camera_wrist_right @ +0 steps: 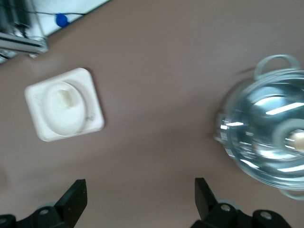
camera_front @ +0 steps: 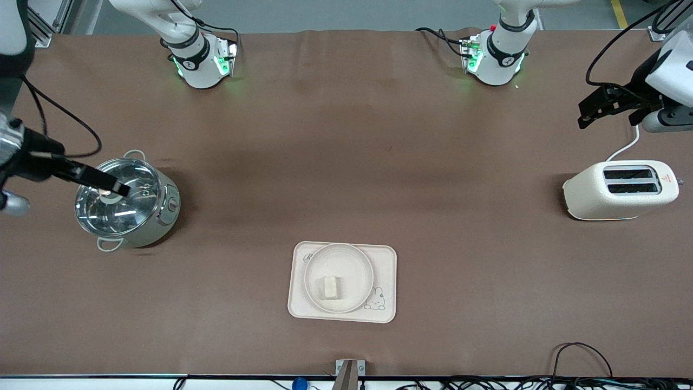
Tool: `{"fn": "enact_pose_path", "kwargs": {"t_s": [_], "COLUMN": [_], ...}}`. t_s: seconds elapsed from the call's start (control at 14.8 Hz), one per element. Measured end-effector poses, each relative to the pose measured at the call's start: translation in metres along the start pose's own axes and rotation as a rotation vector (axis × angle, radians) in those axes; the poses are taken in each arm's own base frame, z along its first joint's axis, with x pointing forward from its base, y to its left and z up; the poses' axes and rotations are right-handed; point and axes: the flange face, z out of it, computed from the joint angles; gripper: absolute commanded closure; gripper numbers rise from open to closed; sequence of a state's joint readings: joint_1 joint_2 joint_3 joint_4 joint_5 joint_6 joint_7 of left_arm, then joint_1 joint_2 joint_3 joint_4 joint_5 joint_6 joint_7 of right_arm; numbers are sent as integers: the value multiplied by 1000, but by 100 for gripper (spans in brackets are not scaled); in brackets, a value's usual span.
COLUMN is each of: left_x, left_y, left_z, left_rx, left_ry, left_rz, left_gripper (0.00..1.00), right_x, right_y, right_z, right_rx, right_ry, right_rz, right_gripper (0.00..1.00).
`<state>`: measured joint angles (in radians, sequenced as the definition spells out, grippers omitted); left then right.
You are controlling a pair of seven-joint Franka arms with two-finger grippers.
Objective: Place bun in plate and plate on tray
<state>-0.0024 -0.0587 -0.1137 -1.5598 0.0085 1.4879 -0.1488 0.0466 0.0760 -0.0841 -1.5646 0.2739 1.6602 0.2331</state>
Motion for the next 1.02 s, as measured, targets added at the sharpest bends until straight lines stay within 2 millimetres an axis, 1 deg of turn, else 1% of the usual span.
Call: {"fn": "enact_pose_path", "kwargs": {"t_s": [0.07,0.27,0.34,0.41,0.47,0.61,0.88,1.02], "left_x": [0,0,0,0,0,0,1,1], "left_y": [0,0,0,0,0,-1,-5,-5], "left_z": [-1,-2,-2,-2,-2,-2,-3,-6], "left_rx": [0,-1,-1,-1,-1,-1,-1,-2], "left_ry": [3,5,6,6,6,6,9,15], "left_rz": [1,36,50,56,61,70,64,64], "left_gripper": [0,0,0,0,0,0,0,0], "right_x": [-13,-45,-55,-64,-70,-74,-71,-72], "right_y": [8,41,47,50,51,50,46,41], "right_z": [-14,-62,-76,-88,-96,-100,-92,-89], "right_rx": [-25,-103,-132,-158,-178,-200,-236,-238], "right_ry": [-1,21,38,56,70,78,72,68], "right_rz": [-14,-88,-111,-130,-147,-178,-201,-213], "right_gripper": [0,0,0,0,0,0,0,0]}}
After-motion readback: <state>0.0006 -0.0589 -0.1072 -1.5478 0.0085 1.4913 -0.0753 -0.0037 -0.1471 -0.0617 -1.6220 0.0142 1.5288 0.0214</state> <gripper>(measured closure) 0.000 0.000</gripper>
